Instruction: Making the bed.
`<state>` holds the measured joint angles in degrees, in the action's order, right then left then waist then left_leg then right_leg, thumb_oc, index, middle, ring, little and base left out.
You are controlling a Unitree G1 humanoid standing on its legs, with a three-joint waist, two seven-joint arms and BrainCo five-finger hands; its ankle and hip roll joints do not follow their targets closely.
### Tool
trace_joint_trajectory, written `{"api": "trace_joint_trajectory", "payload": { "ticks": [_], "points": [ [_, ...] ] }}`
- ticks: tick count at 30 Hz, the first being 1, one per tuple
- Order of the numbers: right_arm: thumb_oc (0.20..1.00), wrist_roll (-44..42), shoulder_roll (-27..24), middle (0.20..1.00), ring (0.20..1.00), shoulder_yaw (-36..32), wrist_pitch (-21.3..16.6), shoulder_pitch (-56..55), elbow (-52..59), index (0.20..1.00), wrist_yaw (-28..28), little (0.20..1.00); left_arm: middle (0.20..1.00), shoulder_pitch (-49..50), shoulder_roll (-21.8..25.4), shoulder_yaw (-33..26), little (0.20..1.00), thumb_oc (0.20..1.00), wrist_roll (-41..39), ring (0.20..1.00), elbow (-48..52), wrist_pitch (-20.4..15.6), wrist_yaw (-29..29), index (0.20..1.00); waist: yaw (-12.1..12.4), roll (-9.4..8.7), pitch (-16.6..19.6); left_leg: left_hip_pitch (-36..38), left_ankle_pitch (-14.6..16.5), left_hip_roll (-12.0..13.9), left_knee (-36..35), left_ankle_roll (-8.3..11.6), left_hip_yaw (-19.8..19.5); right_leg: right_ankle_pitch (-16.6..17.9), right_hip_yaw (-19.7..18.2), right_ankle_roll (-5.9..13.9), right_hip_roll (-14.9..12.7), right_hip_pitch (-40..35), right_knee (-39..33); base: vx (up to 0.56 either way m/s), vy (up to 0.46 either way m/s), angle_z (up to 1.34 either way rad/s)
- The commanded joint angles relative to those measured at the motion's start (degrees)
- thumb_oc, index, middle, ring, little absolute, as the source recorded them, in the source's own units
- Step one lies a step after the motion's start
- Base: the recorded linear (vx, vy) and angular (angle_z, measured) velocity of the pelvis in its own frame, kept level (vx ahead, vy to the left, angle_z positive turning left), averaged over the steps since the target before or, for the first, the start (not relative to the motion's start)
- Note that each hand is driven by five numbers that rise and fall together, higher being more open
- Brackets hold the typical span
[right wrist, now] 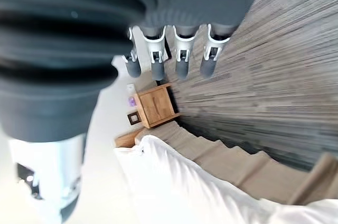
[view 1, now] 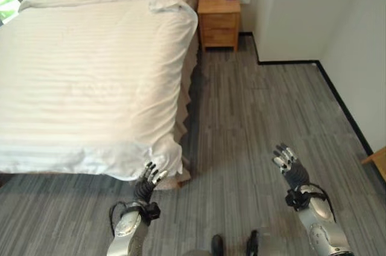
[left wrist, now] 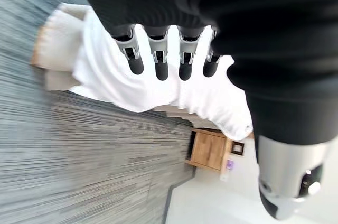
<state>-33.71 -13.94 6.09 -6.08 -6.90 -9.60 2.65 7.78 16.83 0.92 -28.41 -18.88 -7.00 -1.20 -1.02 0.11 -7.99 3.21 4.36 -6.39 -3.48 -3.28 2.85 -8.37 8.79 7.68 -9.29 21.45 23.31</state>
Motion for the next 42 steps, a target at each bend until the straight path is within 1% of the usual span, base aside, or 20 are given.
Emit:
{"api": "trace_joint_trajectory", "payload": {
  "ticks": [1,6,7,8,9,12,14,16,18,20,24,26,27,28,30,33,35,39,40,42],
  "points": [
    [1.000,1.2,-1.4,1.000,1.000,-1.8,-3.7,0.6,1.4,1.000,-0.5,1.000,1.000,-3.8,2.4,-0.1,1.000,1.000,1.3,1.000,4.8,-3.7,0.9,1.000,-2.5,-0.13,0.1,12.9,2.8,4.3,-0.6,1.58,-3.6,16.8,0.3,2.06,3.5,-4.0,-16.9,0.66,-0.138,0.42],
    [1.000,5.1,-3.4,1.000,1.000,-1.9,-1.5,-4.2,2.4,1.000,2.0,1.000,1.000,-7.0,1.5,3.1,1.000,1.000,2.7,1.000,3.6,-3.5,2.5,1.000,-6.3,-0.22,1.7,18.3,1.9,7.1,2.7,5.71,-6.2,21.1,5.8,2.51,5.1,-3.7,-27.5,0.62,-0.169,0.47],
    [1.000,4.8,-3.7,1.000,1.000,-2.1,-1.6,-4.6,1.7,1.000,2.3,1.000,1.000,-6.7,1.1,3.5,1.000,1.000,3.0,1.000,3.9,-3.6,2.9,1.000,-6.5,0.15,2.1,18.0,-1.6,8.0,6.9,7.38,-5.9,21.6,6.2,1.46,5.7,-5.2,-27.1,0.89,-0.276,0.50],
    [1.000,3.1,-4.1,1.000,1.000,-2.8,-2.1,-4.5,-0.4,1.000,1.6,1.000,1.000,-5.7,0.1,5.5,1.000,1.000,1.5,1.000,3.4,-3.2,4.0,1.000,-6.7,0.95,2.6,14.2,-15.5,9.4,20.6,12.31,-5.7,20.3,5.5,-1.12,7.7,-8.6,-25.5,0.70,-0.223,0.63],
    [1.000,3.1,-4.1,1.000,1.000,-2.8,-2.1,-4.4,-0.4,1.000,1.6,1.000,1.000,-5.7,0.1,5.5,1.000,1.000,1.5,1.000,3.4,-3.2,4.0,1.000,-6.8,0.75,2.7,13.9,-15.6,9.1,20.6,12.29,-5.9,20.3,5.6,-1.11,7.4,-8.5,-25.5,0.72,-0.283,0.66],
    [1.000,-5.7,-3.2,1.000,1.000,-3.9,-3.5,-2.7,0.3,1.000,-0.5,1.000,1.000,-5.0,-0.8,5.6,1.000,1.000,-3.2,1.000,3.4,-1.7,3.9,1.000,-4.5,-2.36,1.3,0.3,-22.6,11.0,48.9,12.91,0.8,15.1,5.8,-6.16,7.6,-18.4,-26.4,0.78,-0.460,0.16],
    [1.000,-4.6,-3.7,1.000,1.000,-2.9,-3.6,0.6,-1.2,1.000,-3.8,1.000,1.000,-4.8,-0.3,6.0,1.000,1.000,-4.3,1.000,3.9,-1.3,3.2,1.000,1.0,-4.40,-1.0,-14.0,-14.4,11.0,55.7,9.31,4.7,11.2,3.0,-6.87,8.0,-26.4,-28.3,0.77,-0.225,-0.80],
    [1.000,-6.0,-3.5,1.000,1.000,-2.4,-3.9,1.9,-1.5,1.000,-4.2,1.000,1.000,-4.7,-0.2,5.8,1.000,1.000,-4.7,1.000,3.8,-1.4,3.1,1.000,2.7,-4.78,-1.1,-18.0,-13.1,10.7,53.0,8.44,5.1,10.0,1.7,-6.84,7.8,-27.8,-28.3,0.58,-0.053,-0.91],
    [1.000,-9.1,-2.5,1.000,1.000,-1.3,-4.1,3.3,-0.8,1.000,-3.2,1.000,1.000,-4.1,-0.3,5.9,1.000,1.000,-5.4,1.000,3.2,-1.4,3.5,1.000,4.7,-4.21,-0.5,-20.1,-13.1,11.0,39.3,7.52,5.1,7.9,0.1,-5.82,7.7,-31.1,-28.3,0.86,0.087,-0.93],
    [1.000,-5.8,-3.1,1.000,1.000,1.2,-4.0,4.2,0.0,1.000,-1.7,1.000,1.000,-2.7,0.0,6.2,1.000,1.000,-3.4,1.000,2.3,-1.6,4.0,1.000,7.7,-2.19,1.4,-19.4,-15.9,10.0,4.9,7.44,4.1,2.4,-1.4,-3.73,8.3,-37.3,-28.3,1.09,0.188,-0.53],
    [1.000,-0.4,-3.7,1.000,1.000,2.9,-2.9,5.6,-1.5,1.000,-0.6,1.000,1.000,-1.4,0.1,5.2,1.000,1.000,-3.2,1.000,2.6,-1.9,4.0,1.000,9.7,-2.78,3.6,-22.7,-17.3,11.0,-1.5,8.97,6.7,1.6,-2.6,-1.84,6.7,-44.0,-28.3,0.91,0.143,-0.17],
    [1.000,0.7,-2.8,1.000,1.000,3.8,-1.5,5.1,-0.3,1.000,0.7,1.000,1.000,0.3,1.0,4.0,1.000,1.000,-3.5,1.000,4.1,-1.5,5.1,1.000,10.6,-4.00,4.9,-19.1,-19.7,10.5,0.0,7.44,10.9,5.6,-4.2,-0.54,4.6,-45.2,-25.6,0.81,0.173,-0.47],
    [1.000,1.2,-2.0,1.000,1.000,4.6,-1.2,3.9,-0.1,1.000,2.0,1.000,1.000,0.4,1.7,4.9,1.000,1.000,-3.3,1.000,4.5,-1.5,6.4,1.000,11.9,-6.07,5.7,-19.1,-17.8,7.4,4.0,4.01,10.7,17.1,-3.9,3.85,1.1,-41.9,-12.8,0.49,0.156,-0.14],
    [1.000,1.2,-2.0,1.000,1.000,4.6,-1.2,3.9,-0.1,1.000,2.0,1.000,1.000,0.4,1.7,4.9,1.000,1.000,-3.3,1.000,4.5,-1.5,6.4,1.000,12.0,-6.00,5.9,-19.3,-17.7,7.6,4.2,4.01,10.8,17.2,-4.2,3.84,1.2,-41.6,-12.8,0.80,0.286,-0.18],
    [1.000,1.9,-0.8,1.000,1.000,4.9,-0.8,2.9,-0.3,1.000,2.4,1.000,1.000,1.0,1.8,5.0,1.000,1.000,-3.5,1.000,5.2,-0.7,7.3,1.000,12.4,-5.26,5.8,-15.8,-11.7,5.7,7.5,0.54,9.9,30.5,-4.0,4.26,-1.3,-36.3,6.2,0.74,0.342,-0.42],
    [1.000,0.6,0.7,1.000,1.000,6.5,-1.0,3.4,0.5,1.000,2.9,1.000,1.000,0.0,2.0,3.4,1.000,1.000,-4.7,1.000,5.1,-1.1,6.6,1.000,9.2,-1.95,3.9,-5.5,-6.9,4.4,5.7,-2.58,7.4,25.2,0.6,2.04,-4.7,-23.5,19.6,0.95,0.385,0.11],
    [1.000,0.5,0.0,1.000,1.000,6.4,-0.6,3.6,1.1,1.000,4.5,1.000,1.000,-1.1,3.1,2.6,1.000,1.000,-5.3,1.000,5.1,-1.5,7.0,1.000,5.1,-0.05,2.3,3.3,-5.5,4.5,3.4,-1.64,3.0,15.6,4.0,0.01,-4.2,-13.6,12.4,0.80,0.035,0.63],
    [1.000,3.5,-1.5,1.000,1.000,4.4,-0.8,2.4,1.1,1.000,4.5,1.000,1.000,-1.9,3.4,2.4,1.000,1.000,-5.4,1.000,5.6,-2.1,8.2,1.000,1.4,-0.92,1.6,11.3,-0.7,4.0,1.7,1.09,-1.9,18.1,4.8,2.03,-1.9,-11.5,-16.1,0.92,-0.170,1.08],
    [1.000,4.2,-2.6,1.000,1.000,3.3,-0.7,0.1,2.3,1.000,4.9,1.000,1.000,-5.0,3.9,2.9,1.000,1.000,-4.2,1.000,4.2,-3.7,8.1,1.000,-1.8,-1.60,1.5,16.2,3.1,5.9,2.4,3.64,-6.4,18.6,-5.1,5.37,1.0,-6.9,-28.3,1.17,-0.300,1.02],
    [1.000,2.5,-2.5,1.000,1.000,3.1,-0.8,-0.1,3.1,1.000,5.6,1.000,1.000,-5.6,3.4,3.3,1.000,1.000,-3.4,1.000,4.2,-4.1,7.7,1.000,-2.2,-1.66,2.0,17.5,3.2,6.7,3.4,4.19,-7.5,20.3,-5.2,6.03,1.3,-7.0,-28.1,0.82,-0.252,1.37]
  ]
}}
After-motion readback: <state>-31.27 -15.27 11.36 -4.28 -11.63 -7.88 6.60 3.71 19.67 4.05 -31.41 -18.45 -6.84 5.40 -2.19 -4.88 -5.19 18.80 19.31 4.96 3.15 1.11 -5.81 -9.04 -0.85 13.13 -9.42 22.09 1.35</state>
